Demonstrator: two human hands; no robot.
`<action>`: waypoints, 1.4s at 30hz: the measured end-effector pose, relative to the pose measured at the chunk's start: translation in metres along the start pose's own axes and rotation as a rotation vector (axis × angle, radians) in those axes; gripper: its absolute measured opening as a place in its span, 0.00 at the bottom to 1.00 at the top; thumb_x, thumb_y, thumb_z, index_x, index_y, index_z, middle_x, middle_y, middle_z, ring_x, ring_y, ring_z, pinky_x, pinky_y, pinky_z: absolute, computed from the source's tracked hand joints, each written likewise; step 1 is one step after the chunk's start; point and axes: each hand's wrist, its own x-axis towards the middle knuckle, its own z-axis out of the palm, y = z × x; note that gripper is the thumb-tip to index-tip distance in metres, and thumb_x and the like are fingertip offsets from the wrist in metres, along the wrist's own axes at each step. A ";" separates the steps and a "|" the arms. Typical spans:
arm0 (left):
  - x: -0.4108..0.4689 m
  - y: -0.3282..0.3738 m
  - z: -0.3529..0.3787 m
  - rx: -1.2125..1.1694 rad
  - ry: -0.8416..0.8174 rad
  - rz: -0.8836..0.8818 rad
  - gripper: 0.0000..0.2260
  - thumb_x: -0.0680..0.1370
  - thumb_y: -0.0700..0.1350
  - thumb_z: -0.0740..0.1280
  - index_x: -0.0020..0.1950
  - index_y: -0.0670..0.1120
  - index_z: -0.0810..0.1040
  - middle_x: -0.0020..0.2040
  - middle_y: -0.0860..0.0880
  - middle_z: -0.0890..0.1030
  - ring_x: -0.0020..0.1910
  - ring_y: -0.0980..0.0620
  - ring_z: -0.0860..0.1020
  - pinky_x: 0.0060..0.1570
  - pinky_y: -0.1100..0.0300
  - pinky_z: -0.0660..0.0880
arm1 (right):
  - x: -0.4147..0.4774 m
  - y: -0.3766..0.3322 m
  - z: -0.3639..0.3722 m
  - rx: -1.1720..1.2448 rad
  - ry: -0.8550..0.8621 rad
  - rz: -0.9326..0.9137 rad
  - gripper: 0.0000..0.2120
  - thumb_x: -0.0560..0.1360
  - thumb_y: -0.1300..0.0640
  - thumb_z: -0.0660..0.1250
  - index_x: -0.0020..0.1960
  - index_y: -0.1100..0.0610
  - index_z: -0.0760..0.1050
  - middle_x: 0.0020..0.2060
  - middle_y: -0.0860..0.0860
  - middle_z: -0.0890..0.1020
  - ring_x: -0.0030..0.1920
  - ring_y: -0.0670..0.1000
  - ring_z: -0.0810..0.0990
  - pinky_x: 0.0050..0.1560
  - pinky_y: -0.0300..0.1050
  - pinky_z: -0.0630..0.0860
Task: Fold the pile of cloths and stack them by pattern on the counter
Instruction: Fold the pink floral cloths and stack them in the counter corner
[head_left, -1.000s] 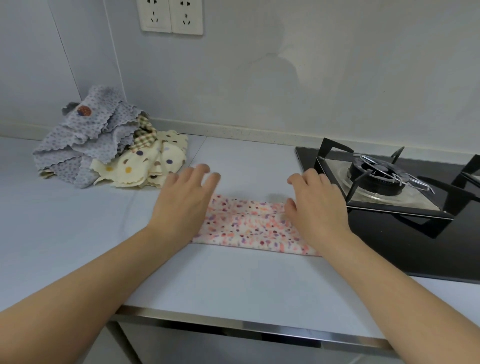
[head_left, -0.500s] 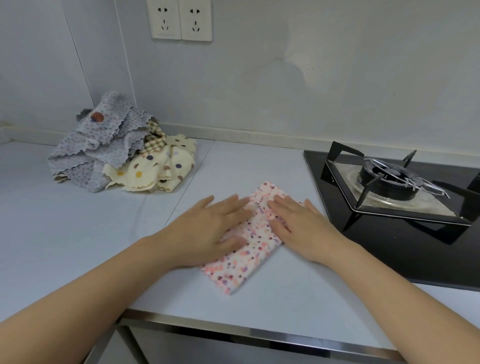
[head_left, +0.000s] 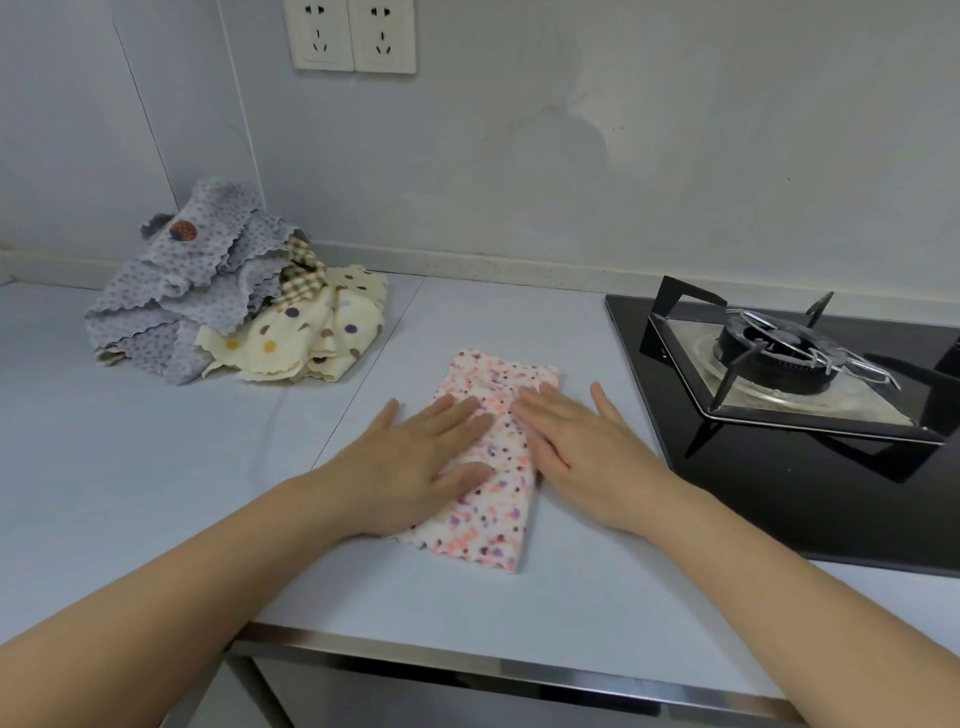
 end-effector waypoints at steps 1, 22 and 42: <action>0.000 0.000 0.000 -0.002 -0.024 -0.032 0.29 0.80 0.65 0.44 0.78 0.58 0.43 0.78 0.58 0.42 0.77 0.59 0.41 0.74 0.44 0.36 | 0.000 0.000 0.002 -0.001 -0.019 -0.003 0.23 0.83 0.51 0.46 0.79 0.49 0.52 0.78 0.44 0.52 0.77 0.42 0.46 0.76 0.52 0.35; -0.006 -0.011 -0.001 -0.365 0.502 0.185 0.12 0.78 0.57 0.55 0.42 0.53 0.71 0.32 0.55 0.75 0.33 0.54 0.74 0.35 0.55 0.72 | -0.002 -0.011 0.010 0.337 0.253 -0.338 0.19 0.73 0.59 0.66 0.63 0.51 0.78 0.56 0.46 0.83 0.55 0.46 0.79 0.55 0.43 0.75; -0.003 -0.022 0.008 -0.095 0.535 0.205 0.17 0.75 0.49 0.66 0.62 0.57 0.67 0.50 0.55 0.81 0.45 0.50 0.79 0.41 0.56 0.75 | 0.002 -0.005 0.001 0.915 0.375 -0.009 0.13 0.72 0.72 0.58 0.40 0.61 0.79 0.34 0.48 0.81 0.37 0.47 0.77 0.42 0.43 0.73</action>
